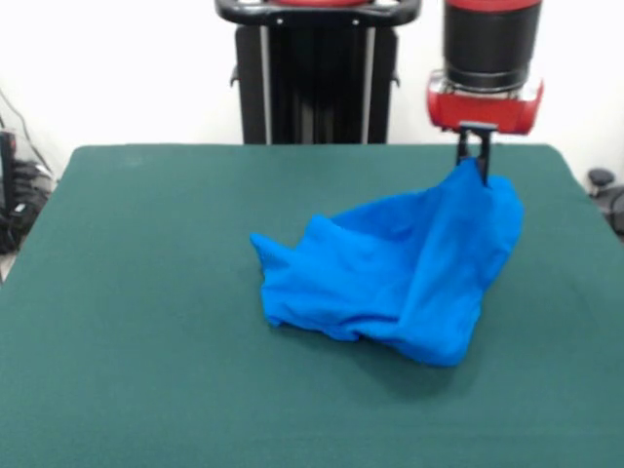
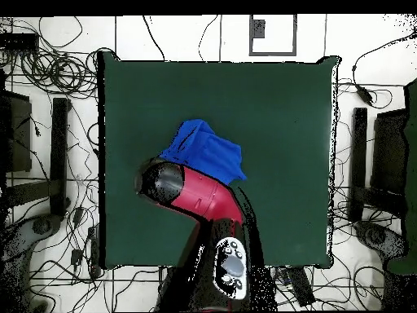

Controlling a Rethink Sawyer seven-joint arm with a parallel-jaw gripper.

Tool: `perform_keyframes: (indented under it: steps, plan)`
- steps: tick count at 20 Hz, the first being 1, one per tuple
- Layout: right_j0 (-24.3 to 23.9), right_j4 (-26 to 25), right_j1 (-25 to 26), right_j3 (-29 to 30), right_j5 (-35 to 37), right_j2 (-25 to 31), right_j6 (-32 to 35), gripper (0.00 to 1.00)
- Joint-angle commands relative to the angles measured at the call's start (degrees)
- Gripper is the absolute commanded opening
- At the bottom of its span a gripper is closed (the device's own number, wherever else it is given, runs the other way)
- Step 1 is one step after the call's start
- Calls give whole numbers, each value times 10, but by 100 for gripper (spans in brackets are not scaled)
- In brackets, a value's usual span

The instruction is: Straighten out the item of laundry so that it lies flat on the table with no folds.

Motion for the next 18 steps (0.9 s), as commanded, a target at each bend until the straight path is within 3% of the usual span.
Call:
perform_keyframes:
  steps: [1,18]
  plan:
    - [41,44,8,50,-38,6,206,0]
    - [45,46,36,48,-87,27,243,0]
